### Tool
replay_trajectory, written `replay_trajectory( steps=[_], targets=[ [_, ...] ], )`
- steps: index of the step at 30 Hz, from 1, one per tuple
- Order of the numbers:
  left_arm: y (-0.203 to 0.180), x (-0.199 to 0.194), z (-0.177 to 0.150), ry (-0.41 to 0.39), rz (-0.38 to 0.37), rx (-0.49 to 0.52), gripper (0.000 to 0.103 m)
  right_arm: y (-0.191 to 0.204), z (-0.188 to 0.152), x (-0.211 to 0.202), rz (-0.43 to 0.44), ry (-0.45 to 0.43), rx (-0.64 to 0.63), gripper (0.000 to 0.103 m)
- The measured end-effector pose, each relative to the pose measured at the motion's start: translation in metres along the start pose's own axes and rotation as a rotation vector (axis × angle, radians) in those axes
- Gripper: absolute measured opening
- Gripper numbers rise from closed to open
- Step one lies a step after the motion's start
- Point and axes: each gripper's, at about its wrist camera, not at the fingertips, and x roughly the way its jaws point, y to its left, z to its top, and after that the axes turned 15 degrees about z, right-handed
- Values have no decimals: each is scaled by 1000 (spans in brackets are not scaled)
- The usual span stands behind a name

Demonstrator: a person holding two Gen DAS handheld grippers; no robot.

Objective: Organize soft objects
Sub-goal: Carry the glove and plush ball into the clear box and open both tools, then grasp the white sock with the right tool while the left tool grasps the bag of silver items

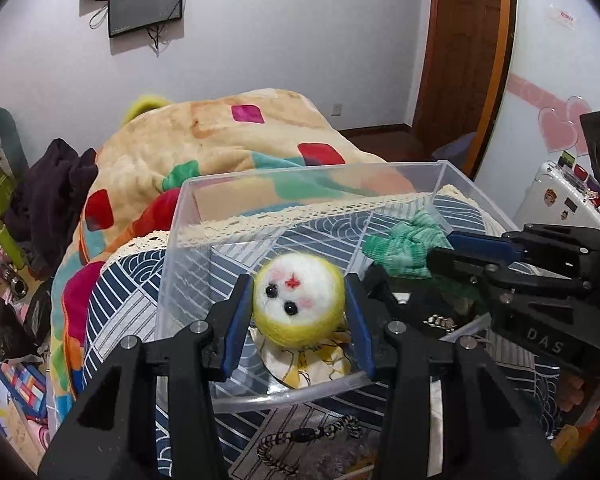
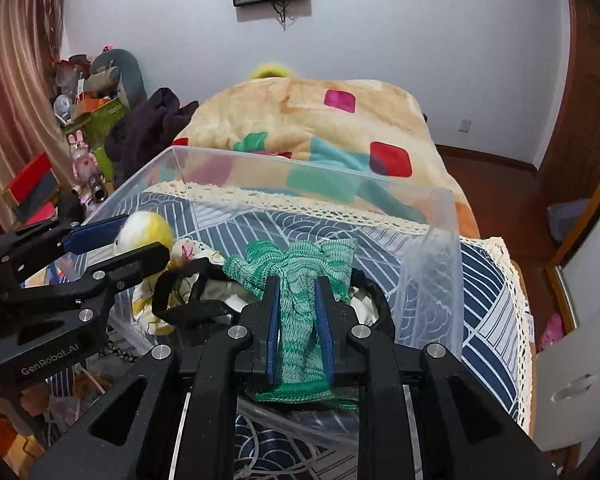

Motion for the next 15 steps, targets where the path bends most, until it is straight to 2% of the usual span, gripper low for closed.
replay_trajectory(
  steps=[5,8,10,12,15],
  targets=[
    [6,-11,0,-11,-22,-16,50,3,1,-9,0,-16,-22,35],
    [10,-24,1,-50,-1,-31,62,7,2,-21,-10,-52,-36,52],
    [14,-38,0,-82,-4,-37,67,11,2,-29,-29,-83,-37,67],
    [16,-52,-1,-110,-10,-40,77,16,2,-40,-29,-123,-44,71],
    [19,-67,-5,-134,-7,-35,85,23,2,-51,-30,-154,-61,77]
  ],
)
